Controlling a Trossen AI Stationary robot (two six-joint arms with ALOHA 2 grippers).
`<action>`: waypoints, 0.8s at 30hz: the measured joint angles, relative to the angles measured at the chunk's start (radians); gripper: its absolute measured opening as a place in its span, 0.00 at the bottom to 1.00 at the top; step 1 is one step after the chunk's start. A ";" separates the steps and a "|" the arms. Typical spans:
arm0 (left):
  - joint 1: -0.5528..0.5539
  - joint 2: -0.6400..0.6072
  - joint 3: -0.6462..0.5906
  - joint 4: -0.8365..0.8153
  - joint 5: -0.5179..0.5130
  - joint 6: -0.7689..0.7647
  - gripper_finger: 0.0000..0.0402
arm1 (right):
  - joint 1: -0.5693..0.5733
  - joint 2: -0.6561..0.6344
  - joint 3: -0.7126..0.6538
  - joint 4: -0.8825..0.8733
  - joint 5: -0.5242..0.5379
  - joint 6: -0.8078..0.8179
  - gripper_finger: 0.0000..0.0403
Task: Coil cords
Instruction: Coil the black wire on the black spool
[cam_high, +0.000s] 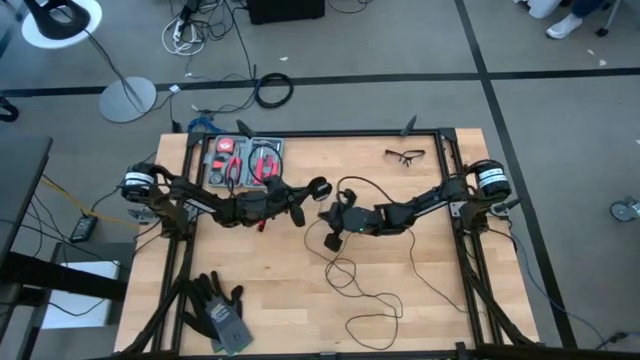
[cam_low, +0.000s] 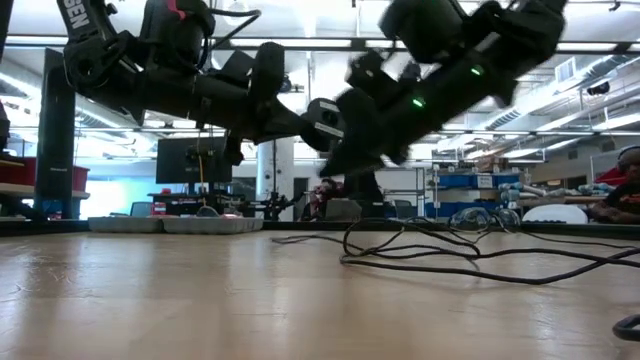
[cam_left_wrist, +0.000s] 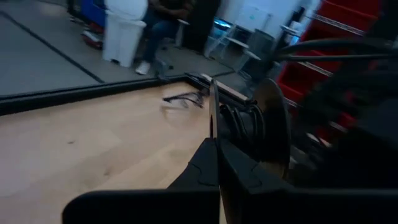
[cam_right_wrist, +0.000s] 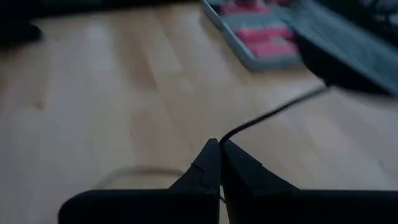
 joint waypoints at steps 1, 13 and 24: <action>0.000 0.000 0.000 0.000 -0.021 -0.003 0.00 | 0.000 0.013 0.021 0.001 -0.001 -0.024 0.00; 0.000 0.000 0.001 -0.143 -0.031 0.070 0.00 | -0.020 0.050 0.138 -0.026 -0.034 -0.200 0.00; -0.004 0.000 0.001 -0.327 0.009 0.126 0.00 | -0.034 0.029 0.182 -0.169 -0.058 -0.197 0.00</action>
